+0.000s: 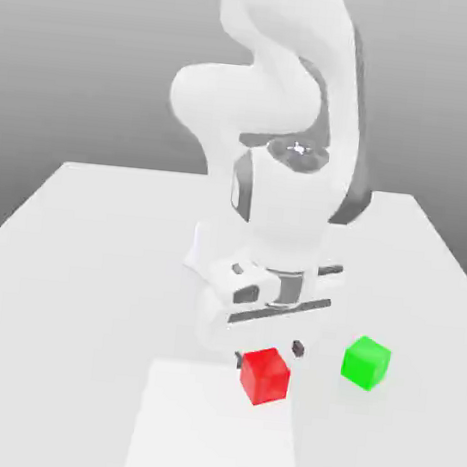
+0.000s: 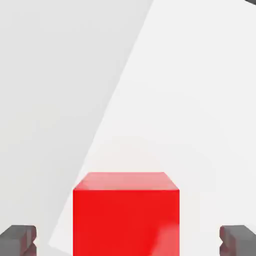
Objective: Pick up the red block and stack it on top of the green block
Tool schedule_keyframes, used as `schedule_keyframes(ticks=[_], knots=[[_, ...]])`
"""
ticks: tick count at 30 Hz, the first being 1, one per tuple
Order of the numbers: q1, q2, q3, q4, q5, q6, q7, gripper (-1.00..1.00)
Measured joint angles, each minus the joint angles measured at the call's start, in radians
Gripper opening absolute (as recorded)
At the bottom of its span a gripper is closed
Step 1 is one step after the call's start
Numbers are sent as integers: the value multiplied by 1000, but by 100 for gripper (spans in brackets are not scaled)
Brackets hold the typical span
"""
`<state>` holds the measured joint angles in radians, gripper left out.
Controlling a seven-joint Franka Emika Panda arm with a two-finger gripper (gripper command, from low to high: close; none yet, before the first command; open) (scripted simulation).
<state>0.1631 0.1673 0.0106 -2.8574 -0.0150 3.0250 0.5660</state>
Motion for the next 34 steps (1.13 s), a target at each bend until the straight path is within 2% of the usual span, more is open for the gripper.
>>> schedule_keyframes(ticks=[1, 8, 15, 18, 23, 26, 30, 31, 34], knots=[[2, 25, -2, 3, -2, 21, 1, -100], [1, 25, -1, 3, -5, 21, 5, -100], [2, -204, 3, -29, 15, -176, -10, -100], [77, -272, 61, -30, 48, -242, 66, -100], [230, -359, 216, -21, 120, -335, 253, -100], [250, -307, 257, -16, 105, -288, 315, -100], [245, -169, 244, -11, 6, -158, 392, -100], [243, -133, 237, -9, -29, -125, 417, 100], [241, -133, 237, -9, -29, -125, 417, 100]])
